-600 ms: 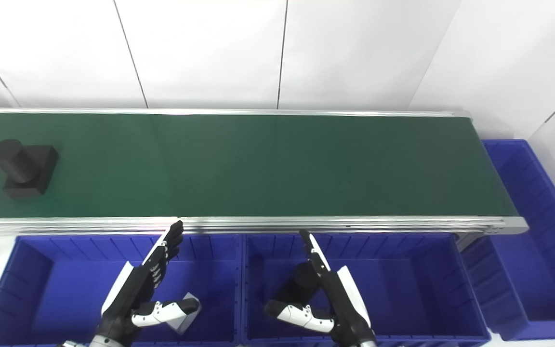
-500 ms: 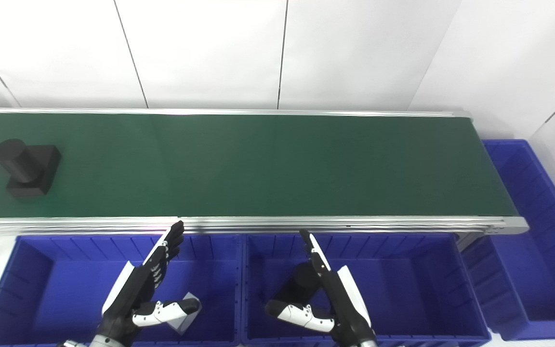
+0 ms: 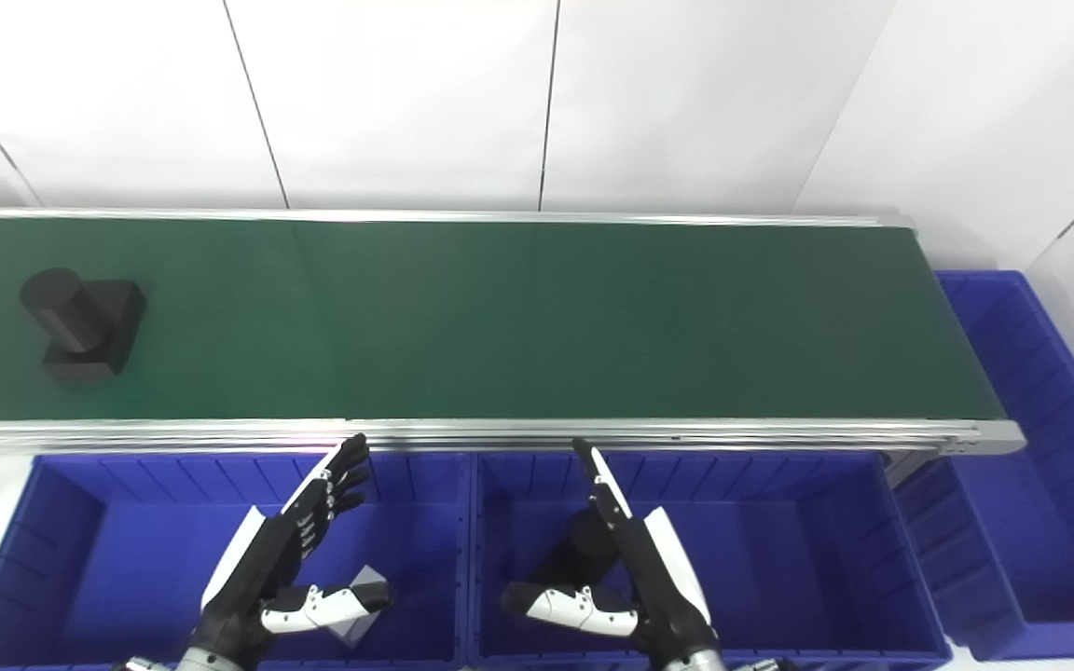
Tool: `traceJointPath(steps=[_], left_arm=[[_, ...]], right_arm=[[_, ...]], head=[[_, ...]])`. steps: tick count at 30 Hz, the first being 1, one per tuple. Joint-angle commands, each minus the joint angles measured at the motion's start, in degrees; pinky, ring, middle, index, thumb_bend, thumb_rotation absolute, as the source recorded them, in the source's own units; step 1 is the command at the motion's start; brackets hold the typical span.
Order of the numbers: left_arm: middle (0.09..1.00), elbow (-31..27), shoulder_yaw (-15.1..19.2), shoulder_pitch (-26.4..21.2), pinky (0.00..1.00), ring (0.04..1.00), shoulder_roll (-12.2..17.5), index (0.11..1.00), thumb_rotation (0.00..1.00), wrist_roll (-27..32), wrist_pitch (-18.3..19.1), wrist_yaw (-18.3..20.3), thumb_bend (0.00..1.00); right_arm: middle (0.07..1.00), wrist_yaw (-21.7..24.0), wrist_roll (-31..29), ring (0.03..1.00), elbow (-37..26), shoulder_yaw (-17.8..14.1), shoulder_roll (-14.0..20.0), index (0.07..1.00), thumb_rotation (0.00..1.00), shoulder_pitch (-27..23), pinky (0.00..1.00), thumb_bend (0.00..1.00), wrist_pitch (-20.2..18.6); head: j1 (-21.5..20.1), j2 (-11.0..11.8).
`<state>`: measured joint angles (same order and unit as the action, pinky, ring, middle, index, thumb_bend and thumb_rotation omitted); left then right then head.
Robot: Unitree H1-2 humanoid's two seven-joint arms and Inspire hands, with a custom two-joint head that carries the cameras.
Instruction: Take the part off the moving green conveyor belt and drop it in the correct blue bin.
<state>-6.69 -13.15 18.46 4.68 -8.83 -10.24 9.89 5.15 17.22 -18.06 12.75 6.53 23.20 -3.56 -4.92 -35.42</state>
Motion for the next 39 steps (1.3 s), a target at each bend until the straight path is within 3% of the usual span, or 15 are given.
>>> traceJointPath(steps=[1, 17, 21, 32, 39], left_arm=[[0.945, -0.97, -0.02, -0.95, 0.90, 0.920, -0.21, 0.948, 0.44, -0.09, -0.27, -0.51, 0.94], [0.954, -0.95, -0.88, -1.52, 0.91, 0.952, -1.00, 0.902, 0.44, -3.10, 0.83, -1.46, 0.93], [0.954, -0.96, -1.16, -1.74, 0.92, 0.958, -1.10, 0.897, 0.45, -3.97, 1.06, -1.50, 0.93], [0.957, -0.38, -1.33, -1.73, 0.93, 0.963, -1.84, 0.899, 0.45, -4.66, 0.48, -2.18, 0.93], [0.968, 0.40, -1.40, -2.32, 0.93, 0.966, -2.11, 0.908, 0.46, -4.48, -0.57, -2.45, 0.91]], right_arm=[[1.000, -0.81, -0.34, 0.995, -1.09, -0.03, 0.21, 1.000, 0.53, -0.23, 0.93, 0.99, 4.24], [1.000, -0.49, -2.87, 0.995, -0.82, -1.60, 1.11, 1.000, 0.49, -0.34, 0.97, 0.98, 4.62], [1.000, -0.55, -4.01, 0.998, -0.67, -2.03, 1.21, 1.000, 0.44, -0.46, 0.99, 0.98, 5.70], [0.978, -2.34, -3.98, 0.964, 0.21, -2.97, 0.68, 1.000, 0.43, -0.29, 0.93, 0.98, 9.09], [0.971, -2.88, -5.56, 0.964, 1.29, -3.86, 0.69, 1.000, 0.34, -0.37, 0.94, 0.97, 12.20]], head=[[0.21, 0.08], [2.10, 0.83], [2.30, 0.59], [2.61, 0.19], [3.29, 0.70]])
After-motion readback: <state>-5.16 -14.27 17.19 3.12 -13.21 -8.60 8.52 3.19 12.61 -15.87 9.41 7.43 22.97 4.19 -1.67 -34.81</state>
